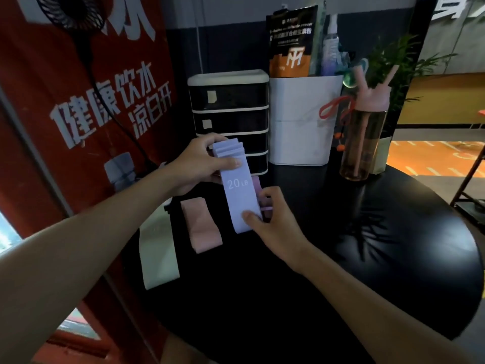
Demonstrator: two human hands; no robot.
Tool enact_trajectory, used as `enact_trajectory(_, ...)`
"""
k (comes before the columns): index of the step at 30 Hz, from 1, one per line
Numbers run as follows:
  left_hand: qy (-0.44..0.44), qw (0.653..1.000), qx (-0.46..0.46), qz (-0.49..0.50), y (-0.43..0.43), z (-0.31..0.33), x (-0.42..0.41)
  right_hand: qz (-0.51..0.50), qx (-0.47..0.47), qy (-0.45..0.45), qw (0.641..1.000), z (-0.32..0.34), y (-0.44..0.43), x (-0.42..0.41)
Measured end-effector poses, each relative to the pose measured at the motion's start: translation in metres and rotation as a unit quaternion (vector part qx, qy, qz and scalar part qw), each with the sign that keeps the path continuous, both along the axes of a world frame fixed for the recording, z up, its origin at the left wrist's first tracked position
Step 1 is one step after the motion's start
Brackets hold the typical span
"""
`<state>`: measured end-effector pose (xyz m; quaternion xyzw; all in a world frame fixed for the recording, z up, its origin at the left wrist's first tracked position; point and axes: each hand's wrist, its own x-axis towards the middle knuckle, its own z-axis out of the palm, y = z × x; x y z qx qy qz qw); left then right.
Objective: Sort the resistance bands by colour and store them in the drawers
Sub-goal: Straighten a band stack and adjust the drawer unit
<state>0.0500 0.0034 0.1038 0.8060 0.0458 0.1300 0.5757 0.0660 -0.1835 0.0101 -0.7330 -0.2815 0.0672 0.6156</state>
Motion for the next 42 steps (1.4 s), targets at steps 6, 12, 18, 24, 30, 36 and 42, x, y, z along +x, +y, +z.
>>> enact_trajectory(6,0.055,0.998,-0.018,0.010,0.025,-0.015,0.019,-0.003,0.011,-0.018,1.000,-0.019,0.017,0.002)
enact_trajectory(12,0.096,0.995,-0.010,0.014,0.037,-0.031,0.034,-0.031,-0.079,-0.122,0.989,-0.044,0.023,0.004)
enact_trajectory(18,0.115,0.993,-0.019,0.007,0.039,-0.044,0.046,-0.035,-0.121,-0.180,0.976,-0.047,0.018,0.005)
enact_trajectory(24,0.139,0.990,-0.002,0.005,0.048,-0.051,0.055,-0.069,-0.140,-0.217,0.964,-0.049,0.020,0.005)
enact_trajectory(30,0.141,0.956,0.256,0.009,0.060,-0.064,0.060,-0.060,-0.121,-0.184,0.974,-0.050,0.021,0.009)
enact_trajectory(36,0.041,0.874,0.484,-0.004,0.054,-0.047,0.052,-0.052,-0.109,-0.155,0.980,-0.052,0.021,0.011)
enact_trajectory(42,0.082,0.835,0.527,-0.134,0.033,-0.041,0.031,-0.054,-0.109,-0.156,0.980,-0.053,0.021,0.013)
